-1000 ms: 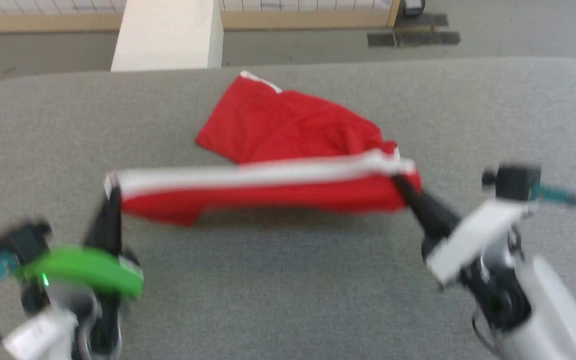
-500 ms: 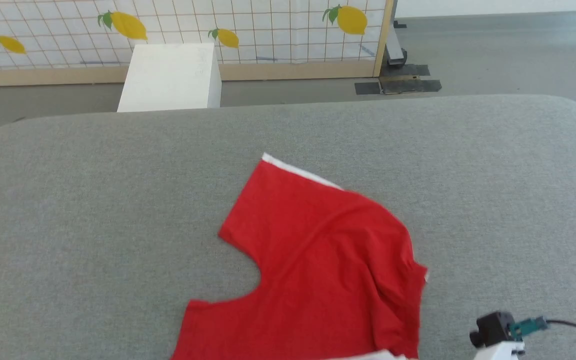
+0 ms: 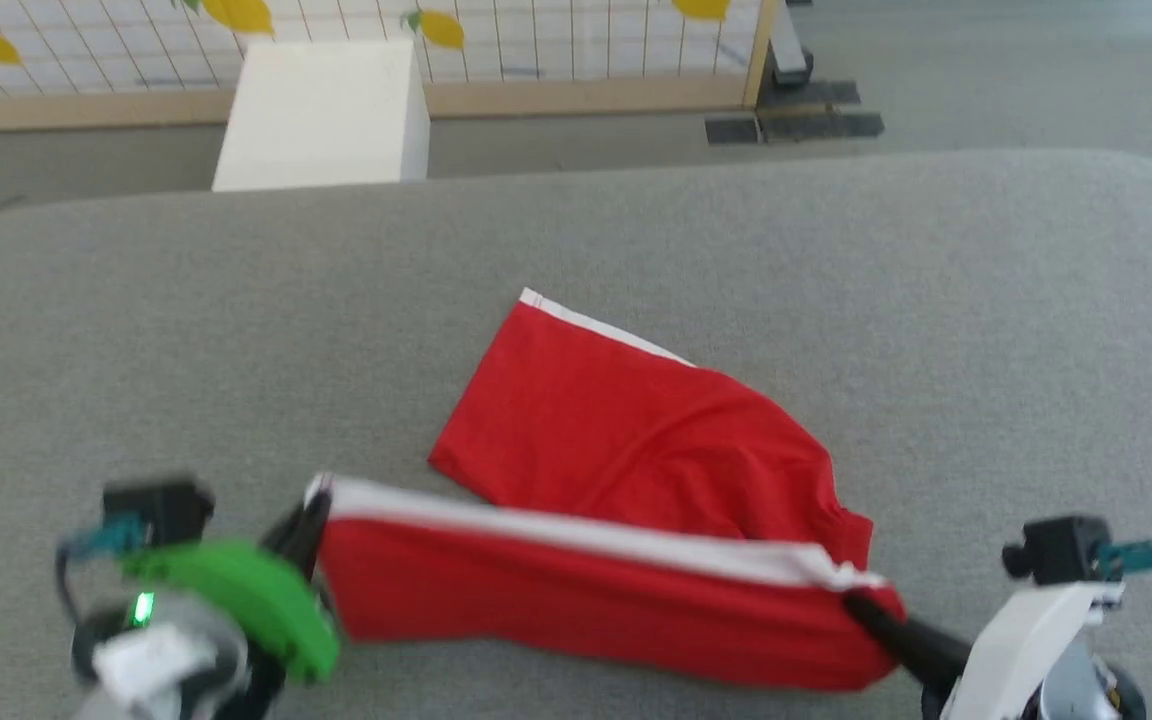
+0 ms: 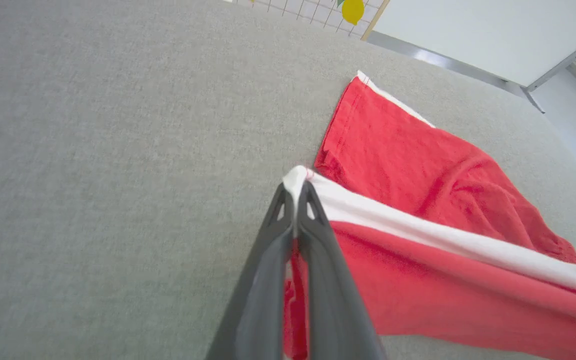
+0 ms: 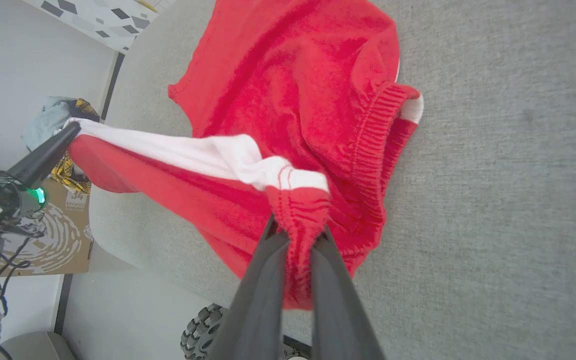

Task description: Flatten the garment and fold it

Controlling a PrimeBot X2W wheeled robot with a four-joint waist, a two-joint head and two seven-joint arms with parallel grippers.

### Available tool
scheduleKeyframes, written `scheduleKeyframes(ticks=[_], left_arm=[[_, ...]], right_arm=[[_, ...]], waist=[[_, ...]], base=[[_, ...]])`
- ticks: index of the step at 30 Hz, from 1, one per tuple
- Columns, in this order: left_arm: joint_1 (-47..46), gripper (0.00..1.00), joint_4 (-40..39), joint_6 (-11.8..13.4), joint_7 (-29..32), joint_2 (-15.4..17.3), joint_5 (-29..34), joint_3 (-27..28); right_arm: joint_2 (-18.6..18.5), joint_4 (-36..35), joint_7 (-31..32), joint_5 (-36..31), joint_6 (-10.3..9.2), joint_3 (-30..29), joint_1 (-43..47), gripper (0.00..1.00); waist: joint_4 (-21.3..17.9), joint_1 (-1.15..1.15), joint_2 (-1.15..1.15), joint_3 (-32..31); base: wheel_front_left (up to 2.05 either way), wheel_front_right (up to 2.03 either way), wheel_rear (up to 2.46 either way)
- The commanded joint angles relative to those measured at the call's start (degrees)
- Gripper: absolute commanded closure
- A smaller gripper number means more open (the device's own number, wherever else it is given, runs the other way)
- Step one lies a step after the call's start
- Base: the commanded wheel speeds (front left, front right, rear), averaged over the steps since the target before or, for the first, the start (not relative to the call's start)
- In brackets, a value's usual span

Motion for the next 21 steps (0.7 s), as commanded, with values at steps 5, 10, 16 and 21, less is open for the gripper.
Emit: scheduleKeyframes(ticks=[5, 10, 16, 21], left_arm=[[-20.9, 1.0, 13.4, -5.2, 3.2, 1.4, 1.6, -3.1], [-31.6, 1.0, 21.8, -8.0, 4.2, 1.1, 3.4, -5.6], [-40.4, 1.0, 29.4, -10.4, 4.5, 0.5, 5.2, -8.0], [-45.1, 1.0, 33.9, -11.2, 4.4, -0.2, 5.9, -9.0]], right_arm=[[0.8, 1.2, -0.8, -3.4, -0.12, -2.0, -8.6, 1.0], [1.1, 4.5, -2.4, -3.9, -0.12, -1.7, -13.8, 1.0], [1.1, 8.1, -5.8, -3.0, -0.12, -0.1, -17.2, 1.0], [1.1, 10.0, -7.7, -2.9, -0.12, 1.1, -18.7, 1.0]], waist=[[-3.9, 0.0, 0.0, 8.1], [-6.3, 0.0, 0.0, 12.5], [-8.7, 0.0, 0.0, 16.3], [-10.0, 0.0, 0.0, 18.0]], base=[[0.0, 0.0, 0.0], [0.0, 0.0, 0.0], [0.0, 0.0, 0.0], [0.0, 0.0, 0.0]])
